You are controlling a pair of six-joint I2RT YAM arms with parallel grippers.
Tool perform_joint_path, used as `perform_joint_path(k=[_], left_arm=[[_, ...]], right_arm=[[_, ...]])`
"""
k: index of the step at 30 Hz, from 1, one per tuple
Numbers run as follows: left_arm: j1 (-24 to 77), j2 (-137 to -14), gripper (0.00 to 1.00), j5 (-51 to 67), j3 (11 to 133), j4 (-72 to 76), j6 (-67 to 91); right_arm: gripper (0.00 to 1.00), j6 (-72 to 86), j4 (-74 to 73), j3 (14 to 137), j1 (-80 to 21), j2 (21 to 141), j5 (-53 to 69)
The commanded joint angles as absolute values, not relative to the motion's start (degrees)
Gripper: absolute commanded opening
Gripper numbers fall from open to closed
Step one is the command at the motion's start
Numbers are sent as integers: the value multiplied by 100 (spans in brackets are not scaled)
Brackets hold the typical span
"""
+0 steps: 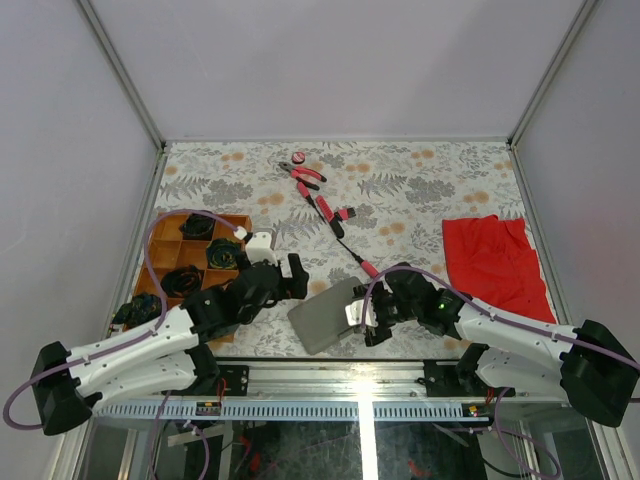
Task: Sort the tools into containers
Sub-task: Adjust the storage box at the center of the board.
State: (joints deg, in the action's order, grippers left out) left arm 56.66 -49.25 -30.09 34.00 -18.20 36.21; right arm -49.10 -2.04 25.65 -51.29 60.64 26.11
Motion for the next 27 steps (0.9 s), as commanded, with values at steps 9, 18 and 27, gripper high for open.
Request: perform_joint_path(k=[9, 18, 27], left_arm=[[5105, -4979, 100, -2796, 3595, -1963, 3785], [4891, -5136, 100, -2100, 3314, -1632, 4032], [4890, -5482, 100, -1660, 3201, -1415, 3963]], right_arm=[[82, -2304, 364, 2764, -5164, 5480, 1918], [73, 744, 544, 2704, -5157, 5081, 326], [76, 1739, -1193, 3509, -5160, 5578, -328]])
